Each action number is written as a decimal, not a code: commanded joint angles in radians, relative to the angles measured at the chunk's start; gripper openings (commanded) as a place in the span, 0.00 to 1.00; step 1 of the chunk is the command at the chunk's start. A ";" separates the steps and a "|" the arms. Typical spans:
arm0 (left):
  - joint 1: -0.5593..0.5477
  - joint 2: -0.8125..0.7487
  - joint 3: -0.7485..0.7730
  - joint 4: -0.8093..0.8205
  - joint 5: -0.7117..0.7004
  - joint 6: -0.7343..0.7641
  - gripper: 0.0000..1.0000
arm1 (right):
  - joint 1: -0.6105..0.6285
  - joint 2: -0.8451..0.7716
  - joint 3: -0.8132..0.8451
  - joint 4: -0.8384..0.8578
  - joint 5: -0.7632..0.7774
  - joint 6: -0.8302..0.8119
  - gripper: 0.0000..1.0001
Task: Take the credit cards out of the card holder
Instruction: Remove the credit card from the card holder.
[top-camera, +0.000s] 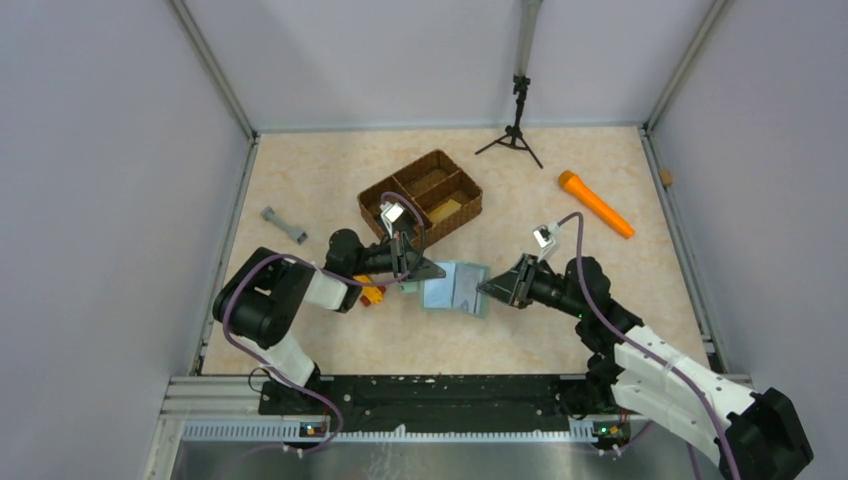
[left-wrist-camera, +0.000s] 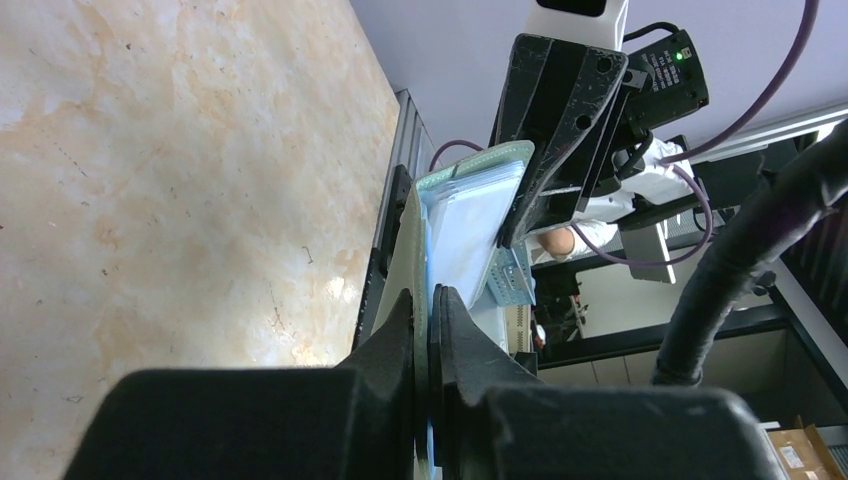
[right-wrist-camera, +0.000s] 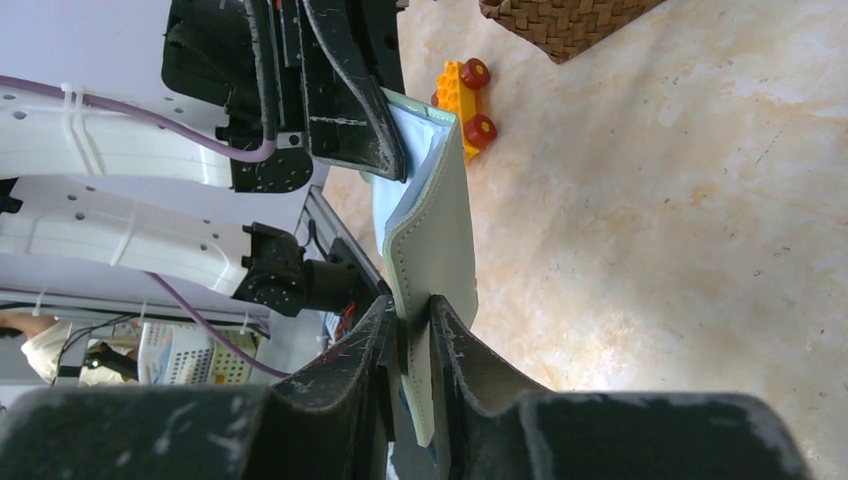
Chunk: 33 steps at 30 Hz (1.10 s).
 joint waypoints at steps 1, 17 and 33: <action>-0.001 -0.019 0.011 0.080 0.001 -0.004 0.00 | -0.002 -0.005 -0.002 0.049 -0.013 0.001 0.21; -0.002 -0.024 0.015 0.067 0.002 0.002 0.00 | -0.002 -0.083 -0.028 0.050 -0.038 -0.059 0.42; 0.004 -0.015 0.016 0.102 0.009 -0.024 0.00 | -0.002 -0.011 -0.070 0.068 -0.132 -0.089 0.40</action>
